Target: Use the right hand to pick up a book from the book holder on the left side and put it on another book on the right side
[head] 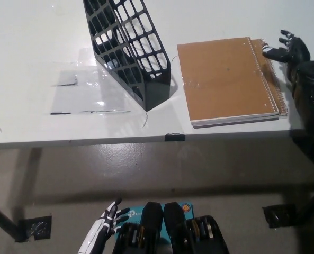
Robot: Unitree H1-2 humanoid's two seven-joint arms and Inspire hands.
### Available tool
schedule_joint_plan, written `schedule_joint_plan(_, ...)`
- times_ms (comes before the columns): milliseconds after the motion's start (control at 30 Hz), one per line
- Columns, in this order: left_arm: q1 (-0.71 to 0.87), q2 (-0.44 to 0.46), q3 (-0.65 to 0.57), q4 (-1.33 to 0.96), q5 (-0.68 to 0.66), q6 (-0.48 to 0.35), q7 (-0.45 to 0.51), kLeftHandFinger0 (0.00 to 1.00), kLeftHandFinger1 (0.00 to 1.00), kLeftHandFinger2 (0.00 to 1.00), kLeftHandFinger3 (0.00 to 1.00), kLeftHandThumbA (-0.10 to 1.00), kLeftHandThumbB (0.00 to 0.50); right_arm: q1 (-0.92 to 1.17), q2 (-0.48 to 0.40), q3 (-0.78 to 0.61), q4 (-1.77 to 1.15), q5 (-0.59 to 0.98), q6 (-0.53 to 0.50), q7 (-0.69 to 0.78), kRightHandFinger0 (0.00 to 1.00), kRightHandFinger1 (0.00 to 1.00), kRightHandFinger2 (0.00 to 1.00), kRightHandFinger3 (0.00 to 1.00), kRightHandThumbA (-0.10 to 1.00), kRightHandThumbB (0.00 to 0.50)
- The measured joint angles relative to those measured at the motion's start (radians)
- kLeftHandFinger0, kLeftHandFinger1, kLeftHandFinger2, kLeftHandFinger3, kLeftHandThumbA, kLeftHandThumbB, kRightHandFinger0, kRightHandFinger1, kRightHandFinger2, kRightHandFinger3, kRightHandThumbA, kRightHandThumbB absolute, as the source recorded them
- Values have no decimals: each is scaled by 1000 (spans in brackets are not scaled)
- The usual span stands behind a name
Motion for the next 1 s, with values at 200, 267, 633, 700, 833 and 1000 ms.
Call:
schedule_joint_plan(200, 1, -1, 0, 1, 0, -2, 0, 819, 862, 836, 986, 1000, 81, -9, -4, 5, -21, -50, -32, -62, 1000, 1000, 1000, 1000, 683, 192)
schedule_joint_plan(267, 1, -1, 0, 1, 1, -2, 0, 820, 862, 837, 985, 1000, 76, -10, -8, 10, -99, -78, -42, -96, 1000, 1000, 1000, 1000, 767, 215)
schedule_joint_plan(633, 0, -1, 1, 21, 1, 1, 0, 1000, 1000, 1000, 1000, 972, 172, 126, -3, 9, -540, -111, -19, -101, 1000, 1000, 1000, 1000, 830, 220)
schedule_joint_plan(700, 0, -1, 1, 23, 1, 1, 0, 1000, 1000, 1000, 1000, 1000, 206, 175, 0, 10, -607, -112, -10, -98, 1000, 1000, 1000, 1000, 825, 225)
schedule_joint_plan(833, -3, -1, 4, 26, 1, 1, 0, 1000, 1000, 1000, 1000, 1000, 277, 289, 8, 11, -735, -114, 3, -95, 1000, 1000, 1000, 1000, 842, 244)
schedule_joint_plan(1000, -12, 1, 8, 31, -3, 1, 0, 1000, 1000, 1000, 1000, 1000, 335, 456, 23, 22, -901, -124, 15, -89, 1000, 1000, 1000, 1000, 817, 215)
